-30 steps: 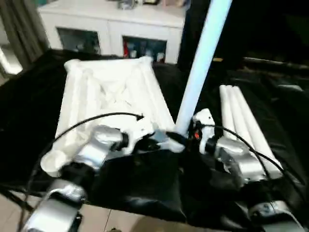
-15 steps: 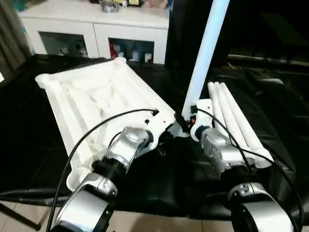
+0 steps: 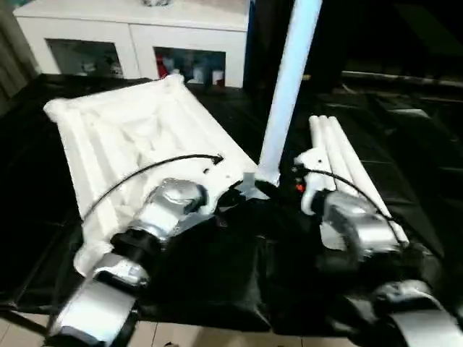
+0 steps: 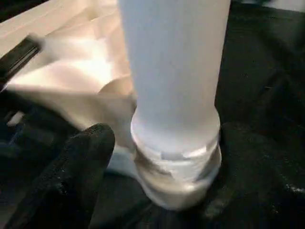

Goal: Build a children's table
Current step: Rotate leg to tighten

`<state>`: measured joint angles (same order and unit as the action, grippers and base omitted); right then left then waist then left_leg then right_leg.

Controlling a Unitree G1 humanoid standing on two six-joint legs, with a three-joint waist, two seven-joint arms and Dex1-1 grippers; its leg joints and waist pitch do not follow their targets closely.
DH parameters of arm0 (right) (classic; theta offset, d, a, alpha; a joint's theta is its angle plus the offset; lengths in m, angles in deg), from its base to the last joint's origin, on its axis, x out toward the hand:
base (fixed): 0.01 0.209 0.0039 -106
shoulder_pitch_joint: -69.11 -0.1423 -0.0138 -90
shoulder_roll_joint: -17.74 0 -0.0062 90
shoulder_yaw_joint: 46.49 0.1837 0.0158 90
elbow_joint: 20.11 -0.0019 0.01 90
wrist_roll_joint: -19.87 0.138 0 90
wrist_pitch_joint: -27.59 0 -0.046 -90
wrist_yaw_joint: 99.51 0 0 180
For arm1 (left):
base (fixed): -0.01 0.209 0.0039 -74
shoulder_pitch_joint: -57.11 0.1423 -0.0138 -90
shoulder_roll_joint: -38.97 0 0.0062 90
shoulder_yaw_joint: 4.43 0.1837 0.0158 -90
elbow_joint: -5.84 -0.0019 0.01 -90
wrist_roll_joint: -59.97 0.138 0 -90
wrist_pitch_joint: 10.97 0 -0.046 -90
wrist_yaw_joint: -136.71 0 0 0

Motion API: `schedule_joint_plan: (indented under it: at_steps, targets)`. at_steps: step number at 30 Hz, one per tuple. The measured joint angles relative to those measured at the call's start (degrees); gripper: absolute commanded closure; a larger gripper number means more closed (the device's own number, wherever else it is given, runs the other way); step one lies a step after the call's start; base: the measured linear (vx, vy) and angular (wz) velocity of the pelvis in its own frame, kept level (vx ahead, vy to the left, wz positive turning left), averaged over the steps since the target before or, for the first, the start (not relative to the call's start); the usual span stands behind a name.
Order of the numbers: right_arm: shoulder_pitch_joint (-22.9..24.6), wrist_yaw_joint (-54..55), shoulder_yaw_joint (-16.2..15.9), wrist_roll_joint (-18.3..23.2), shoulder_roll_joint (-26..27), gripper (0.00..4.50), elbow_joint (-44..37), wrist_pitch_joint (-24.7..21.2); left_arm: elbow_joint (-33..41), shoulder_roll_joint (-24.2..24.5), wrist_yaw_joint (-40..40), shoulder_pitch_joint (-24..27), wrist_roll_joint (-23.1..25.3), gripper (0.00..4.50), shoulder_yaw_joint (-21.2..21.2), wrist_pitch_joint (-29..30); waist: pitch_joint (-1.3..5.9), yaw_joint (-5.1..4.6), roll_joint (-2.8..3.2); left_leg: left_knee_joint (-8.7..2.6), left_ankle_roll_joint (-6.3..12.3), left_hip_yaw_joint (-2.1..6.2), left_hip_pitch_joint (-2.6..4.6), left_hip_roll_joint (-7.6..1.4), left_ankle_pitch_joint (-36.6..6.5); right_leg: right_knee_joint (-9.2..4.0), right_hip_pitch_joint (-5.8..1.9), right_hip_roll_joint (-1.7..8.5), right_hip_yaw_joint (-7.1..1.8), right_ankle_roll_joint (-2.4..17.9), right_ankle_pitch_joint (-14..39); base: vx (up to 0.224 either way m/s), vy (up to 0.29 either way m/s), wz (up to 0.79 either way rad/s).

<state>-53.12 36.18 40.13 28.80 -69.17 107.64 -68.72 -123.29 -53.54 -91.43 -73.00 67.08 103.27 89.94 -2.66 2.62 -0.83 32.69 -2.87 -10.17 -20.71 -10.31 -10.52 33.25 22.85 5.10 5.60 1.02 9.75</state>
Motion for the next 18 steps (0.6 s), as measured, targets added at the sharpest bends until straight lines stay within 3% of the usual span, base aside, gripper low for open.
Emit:
schedule_joint_plan:
  at_steps: [4,9,12,13,18]
  targets:
    - [1.49,-6.62,-2.63,-0.10,-3.49,0.65,-3.55,0.31,3.49,4.35,-7.76,2.12,-1.65,4.50,0.15,-2.18,0.01,0.04,0.02,0.00,0.27,-0.08,-0.42,-0.02,0.06,0.07,0.42,-0.02,0.00,0.17,0.11,0.000,0.000,0.00]
    - [2.77,-12.53,-4.98,-0.08,-4.83,0.65,-6.18,0.24,5.31,6.95,-14.96,3.56,-2.98,4.50,0.94,-3.45,0.00,1.42,0.02,0.19,0.27,-0.15,-0.38,-0.05,0.06,0.24,0.38,0.05,-0.02,0.22,0.14,0.000,0.000,0.00]
    - [2.83,-13.52,-5.68,-0.13,-4.45,0.65,-6.18,0.40,5.87,7.35,-16.57,3.80,-3.32,4.50,1.29,-3.42,0.00,1.85,0.02,0.38,-0.08,-0.25,-0.31,-0.08,-0.07,0.32,0.28,0.10,-0.11,0.21,0.10,0.000,0.000,0.00]
    - [2.83,-13.51,-5.72,-0.18,-4.24,0.90,-6.13,0.42,5.89,7.35,-16.67,3.85,-3.43,4.50,1.38,-3.43,0.00,1.94,0.02,0.43,-0.09,-0.28,-0.29,-0.09,-0.06,0.34,0.23,0.10,-0.15,0.20,0.09,0.000,0.000,0.00]
    - [2.82,-13.54,-5.74,-0.16,-3.93,1.14,-6.05,0.42,6.26,7.31,-17.29,4.10,-3.47,4.50,1.60,-3.55,0.00,2.37,0.01,0.53,-0.10,-0.37,-0.28,-0.09,-0.05,0.37,0.15,0.16,-0.21,0.19,0.08,0.000,0.000,0.00]
